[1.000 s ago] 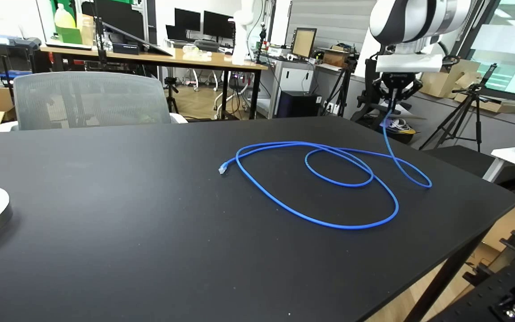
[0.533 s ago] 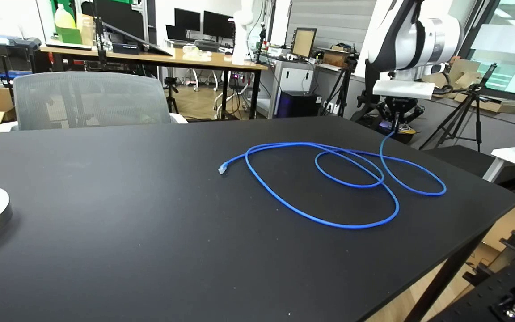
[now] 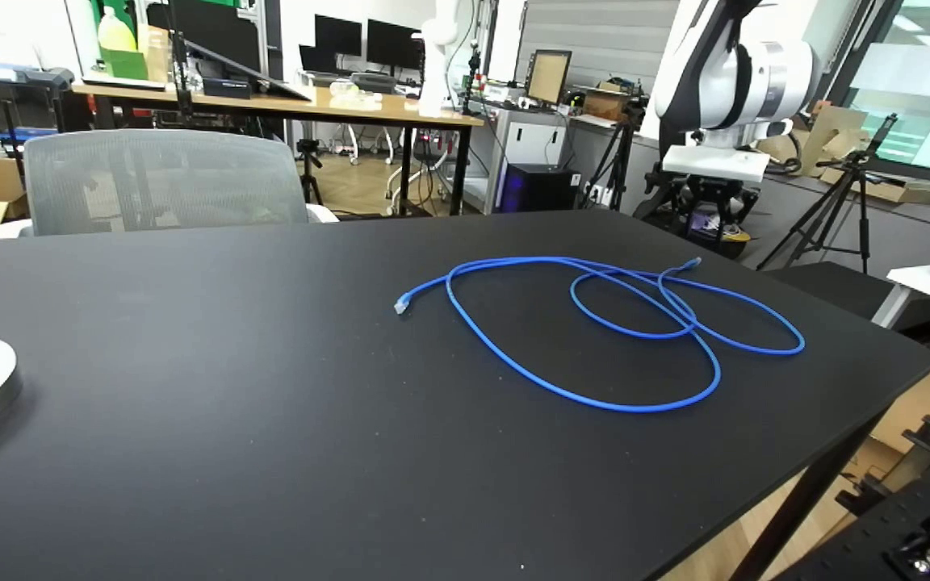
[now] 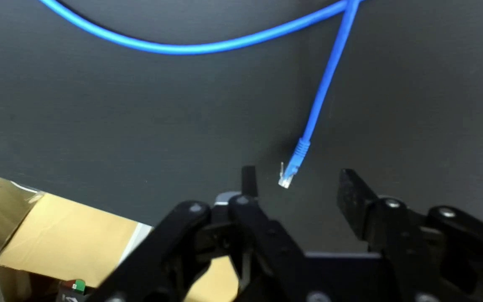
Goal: Move the cable slightly up, then pick one side and move it to the right
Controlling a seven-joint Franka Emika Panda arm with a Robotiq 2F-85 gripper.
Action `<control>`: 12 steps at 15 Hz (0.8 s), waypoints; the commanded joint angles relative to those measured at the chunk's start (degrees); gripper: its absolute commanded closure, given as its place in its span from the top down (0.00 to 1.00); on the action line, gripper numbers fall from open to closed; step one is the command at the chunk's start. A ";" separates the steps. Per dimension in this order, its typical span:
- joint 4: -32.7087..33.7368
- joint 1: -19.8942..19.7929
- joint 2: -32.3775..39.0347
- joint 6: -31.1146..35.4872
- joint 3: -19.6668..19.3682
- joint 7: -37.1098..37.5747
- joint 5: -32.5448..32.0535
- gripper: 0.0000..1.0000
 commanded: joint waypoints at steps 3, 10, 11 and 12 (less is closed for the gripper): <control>-4.24 4.89 -7.24 2.68 -0.55 1.29 -2.02 0.98; -13.35 9.52 -17.36 4.84 5.50 -3.37 -2.42 1.00; -14.37 9.76 -18.23 4.67 6.39 -3.72 -2.39 1.00; -15.39 10.12 -18.99 4.57 6.96 -3.80 -2.58 1.00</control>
